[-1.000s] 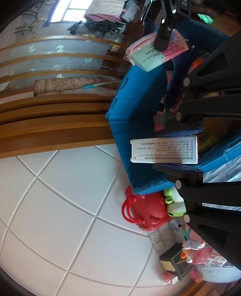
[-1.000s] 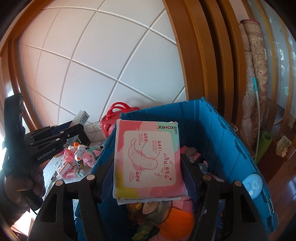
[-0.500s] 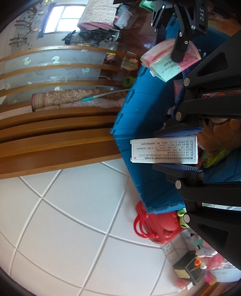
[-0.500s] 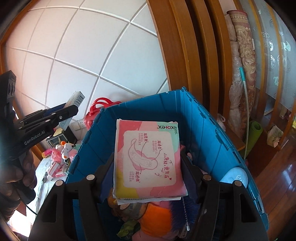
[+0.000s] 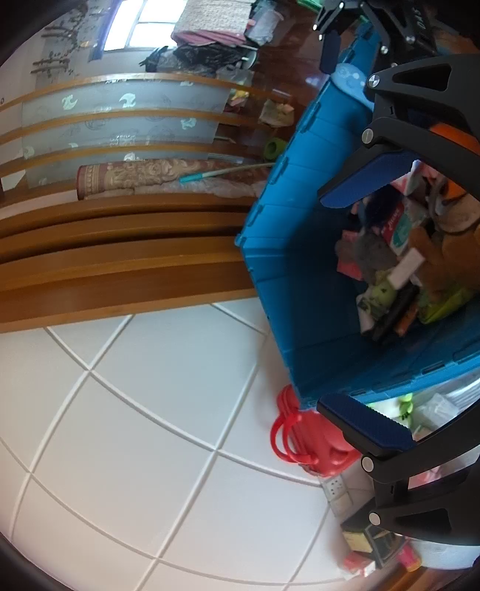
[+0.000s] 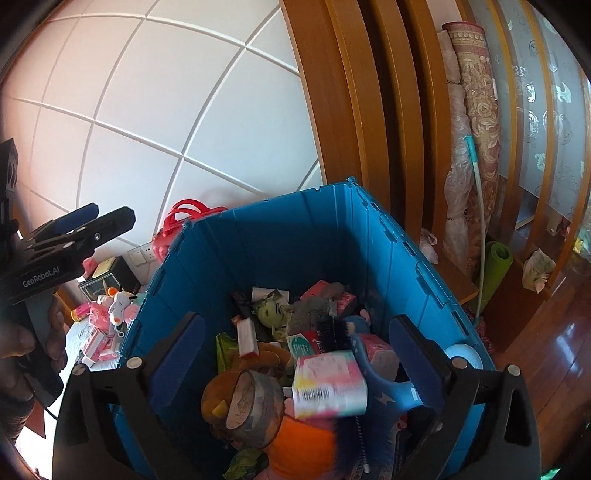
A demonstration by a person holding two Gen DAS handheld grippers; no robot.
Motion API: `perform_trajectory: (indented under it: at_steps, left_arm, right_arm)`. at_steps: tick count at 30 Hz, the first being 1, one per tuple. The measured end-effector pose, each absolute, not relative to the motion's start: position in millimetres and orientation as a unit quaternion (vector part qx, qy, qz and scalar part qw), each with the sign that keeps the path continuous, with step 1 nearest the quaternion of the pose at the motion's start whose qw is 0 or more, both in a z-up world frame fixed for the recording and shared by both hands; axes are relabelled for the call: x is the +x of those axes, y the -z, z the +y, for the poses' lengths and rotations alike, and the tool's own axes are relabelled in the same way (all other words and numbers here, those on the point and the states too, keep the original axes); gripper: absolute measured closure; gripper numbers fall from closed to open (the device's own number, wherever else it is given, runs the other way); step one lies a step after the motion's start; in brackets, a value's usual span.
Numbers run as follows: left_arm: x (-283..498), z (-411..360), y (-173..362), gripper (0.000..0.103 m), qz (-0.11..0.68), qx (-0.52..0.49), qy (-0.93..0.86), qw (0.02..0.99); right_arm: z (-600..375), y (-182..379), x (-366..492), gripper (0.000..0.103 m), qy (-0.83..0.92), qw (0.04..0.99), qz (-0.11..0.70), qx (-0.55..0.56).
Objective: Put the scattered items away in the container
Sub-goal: 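Open both grippers to drop the white box and pad pack into the crate, then move both grippers back over the table items, then grasp the pink-white tissue pack with the left gripper while the right gripper grasps the white medicine box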
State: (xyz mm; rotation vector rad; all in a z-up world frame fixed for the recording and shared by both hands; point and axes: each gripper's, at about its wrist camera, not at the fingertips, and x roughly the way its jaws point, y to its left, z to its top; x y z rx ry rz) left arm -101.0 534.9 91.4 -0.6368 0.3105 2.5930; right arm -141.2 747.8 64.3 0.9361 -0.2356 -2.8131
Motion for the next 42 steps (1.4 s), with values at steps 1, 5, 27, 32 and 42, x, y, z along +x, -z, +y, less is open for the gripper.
perform_trajectory:
  at_steps: [1, 5, 27, 32, 42]
  left_arm:
    - [-101, 529, -88, 0.001, 0.109, -0.237, -0.94, 0.222]
    - [-96, 499, -76, 0.001, 0.101, -0.25, -0.941, 0.202]
    - [-64, 168, -1, 0.001, 0.029, -0.313, -0.949, 0.011]
    - [-70, 91, 32, 0.001, 0.019, -0.336, -0.942, -0.012]
    - [-134, -36, 130, 0.001, 0.034, -0.37, -0.928, -0.004]
  right_arm:
    - [746, -64, -141, 0.001, 0.942, 0.087, -0.081, 0.315]
    - [733, -64, -140, 0.001, 0.94, 0.101, -0.078, 0.316]
    - [483, -68, -126, 0.001, 0.919, 0.233, -0.009, 0.317]
    - [412, -49, -135, 0.001, 0.911, 0.234, 0.017, 0.338]
    - [299, 15, -151, 0.001, 0.892, 0.21, 0.054, 0.397]
